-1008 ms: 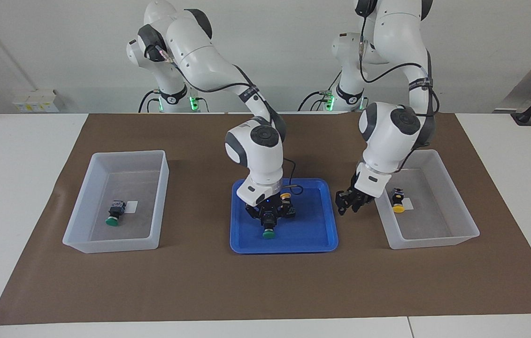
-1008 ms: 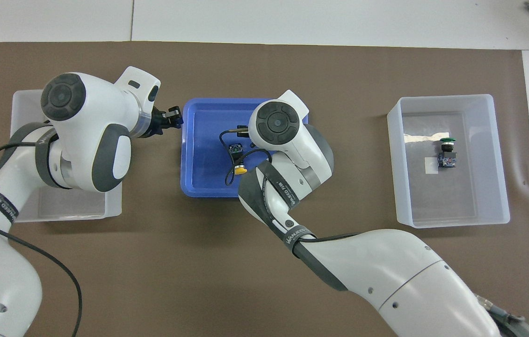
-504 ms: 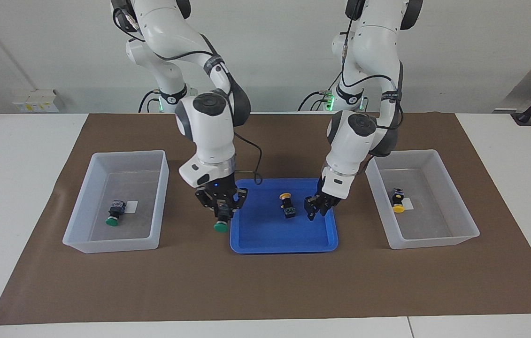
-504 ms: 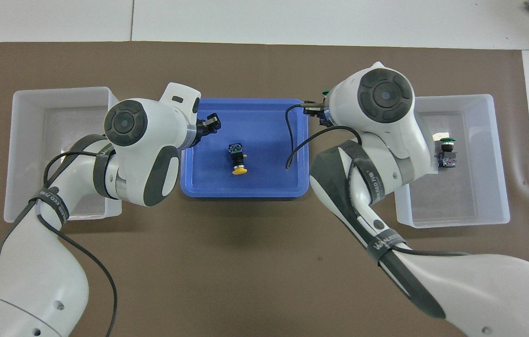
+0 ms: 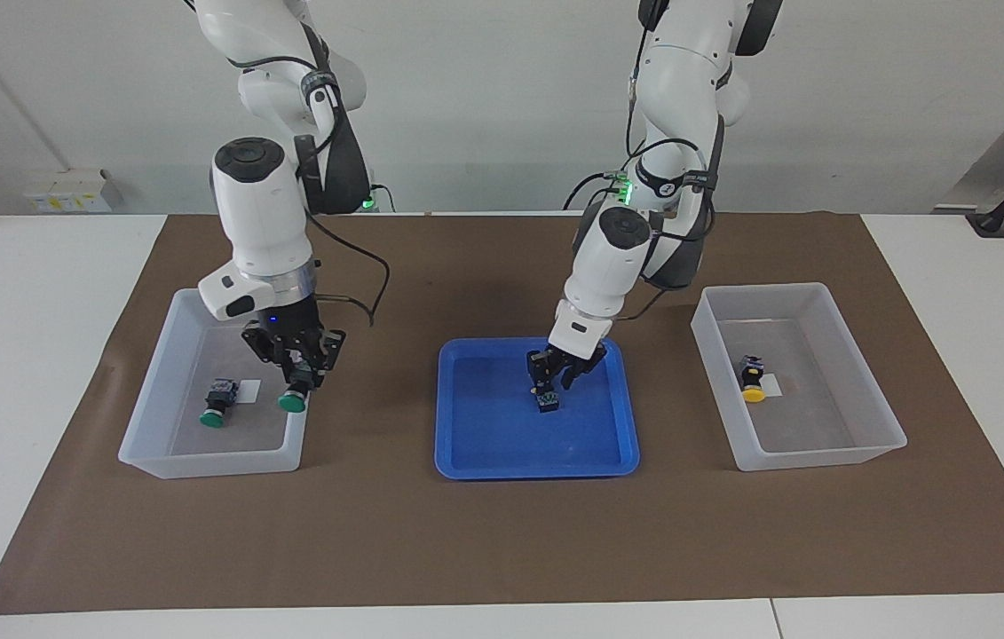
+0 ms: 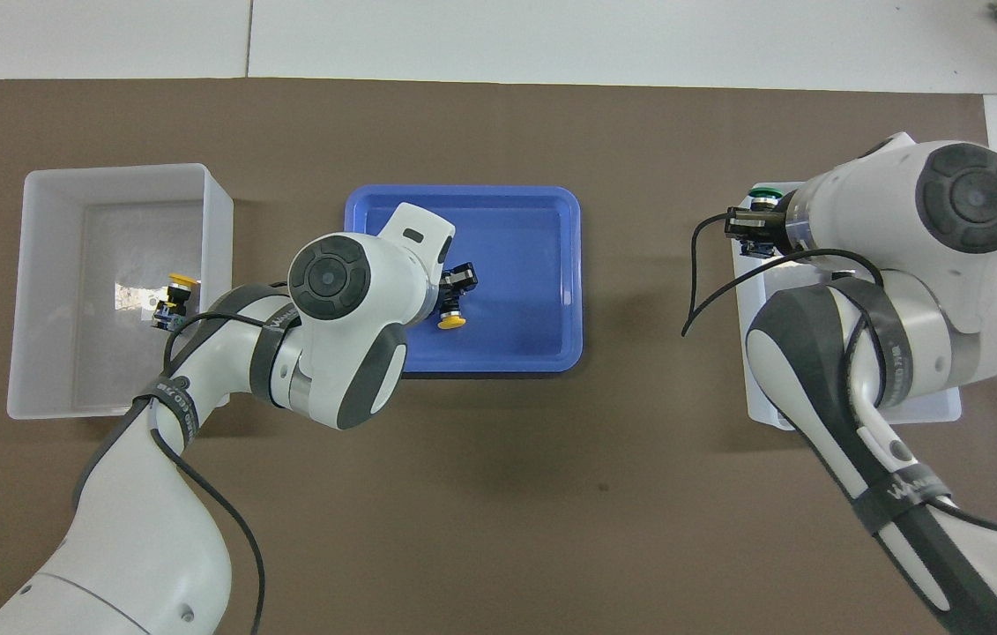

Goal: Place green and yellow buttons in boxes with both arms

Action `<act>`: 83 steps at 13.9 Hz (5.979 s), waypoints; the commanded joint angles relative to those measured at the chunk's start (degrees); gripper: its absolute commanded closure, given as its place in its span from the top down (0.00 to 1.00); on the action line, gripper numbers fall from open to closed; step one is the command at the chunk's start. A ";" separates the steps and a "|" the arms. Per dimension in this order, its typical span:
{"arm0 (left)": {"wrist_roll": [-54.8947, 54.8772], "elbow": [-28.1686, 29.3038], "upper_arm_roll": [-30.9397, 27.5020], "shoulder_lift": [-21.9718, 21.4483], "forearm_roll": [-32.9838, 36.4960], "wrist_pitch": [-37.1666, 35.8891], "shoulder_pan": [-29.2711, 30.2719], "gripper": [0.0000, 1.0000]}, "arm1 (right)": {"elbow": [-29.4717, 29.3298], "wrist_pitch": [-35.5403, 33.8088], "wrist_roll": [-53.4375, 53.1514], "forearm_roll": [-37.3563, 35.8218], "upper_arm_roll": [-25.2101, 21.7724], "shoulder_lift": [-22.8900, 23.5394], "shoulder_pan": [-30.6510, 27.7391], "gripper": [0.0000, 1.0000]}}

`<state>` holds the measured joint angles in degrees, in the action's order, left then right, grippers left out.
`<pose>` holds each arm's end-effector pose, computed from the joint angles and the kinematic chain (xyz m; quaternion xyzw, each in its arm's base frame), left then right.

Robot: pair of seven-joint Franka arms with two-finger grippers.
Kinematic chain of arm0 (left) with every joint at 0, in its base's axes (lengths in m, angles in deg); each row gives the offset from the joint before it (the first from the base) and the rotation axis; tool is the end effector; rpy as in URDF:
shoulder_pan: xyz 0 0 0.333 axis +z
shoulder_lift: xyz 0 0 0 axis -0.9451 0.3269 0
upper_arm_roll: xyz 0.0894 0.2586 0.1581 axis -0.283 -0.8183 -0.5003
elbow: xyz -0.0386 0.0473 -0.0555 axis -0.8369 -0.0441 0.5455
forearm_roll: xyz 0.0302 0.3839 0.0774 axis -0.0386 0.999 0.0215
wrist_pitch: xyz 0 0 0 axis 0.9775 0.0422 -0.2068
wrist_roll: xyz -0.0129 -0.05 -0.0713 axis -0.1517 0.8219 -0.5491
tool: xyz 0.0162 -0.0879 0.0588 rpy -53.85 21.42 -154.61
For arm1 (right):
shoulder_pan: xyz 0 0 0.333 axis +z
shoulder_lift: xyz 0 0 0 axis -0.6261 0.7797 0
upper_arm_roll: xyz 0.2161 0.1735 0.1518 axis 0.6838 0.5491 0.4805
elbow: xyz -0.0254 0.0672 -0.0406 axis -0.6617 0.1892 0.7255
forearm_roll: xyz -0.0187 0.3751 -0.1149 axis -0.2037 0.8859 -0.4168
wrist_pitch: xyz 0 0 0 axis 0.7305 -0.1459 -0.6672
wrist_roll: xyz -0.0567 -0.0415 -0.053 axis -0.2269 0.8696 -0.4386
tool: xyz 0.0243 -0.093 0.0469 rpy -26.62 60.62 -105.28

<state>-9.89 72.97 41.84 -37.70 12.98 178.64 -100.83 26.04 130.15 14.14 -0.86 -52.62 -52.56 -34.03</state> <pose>0.5499 -0.3493 0.3233 0.9853 0.1166 0.0555 0.1121 0.6131 0.0806 0.4501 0.9911 -0.0715 0.1104 0.0187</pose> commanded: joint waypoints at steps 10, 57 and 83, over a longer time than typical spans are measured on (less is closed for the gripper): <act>-4.45 5.05 -1.30 -0.48 -0.28 2.58 -2.00 0.00 | 11.23 8.29 29.03 8.34 0.76 1.81 -13.79 0.00; -48.92 -1.32 -1.74 -12.26 3.23 -28.38 39.49 0.63 | -11.27 -36.34 20.88 6.41 1.03 -11.36 -8.43 1.00; -35.56 -18.05 -2.08 -19.73 9.83 -53.31 27.88 1.00 | -8.90 -33.44 15.50 6.23 1.03 -12.50 -7.81 1.00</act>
<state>-46.30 56.65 40.19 -56.11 21.97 128.44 -73.33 15.34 95.68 30.85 5.72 -52.03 -63.57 -41.38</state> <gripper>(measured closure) 0.000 0.000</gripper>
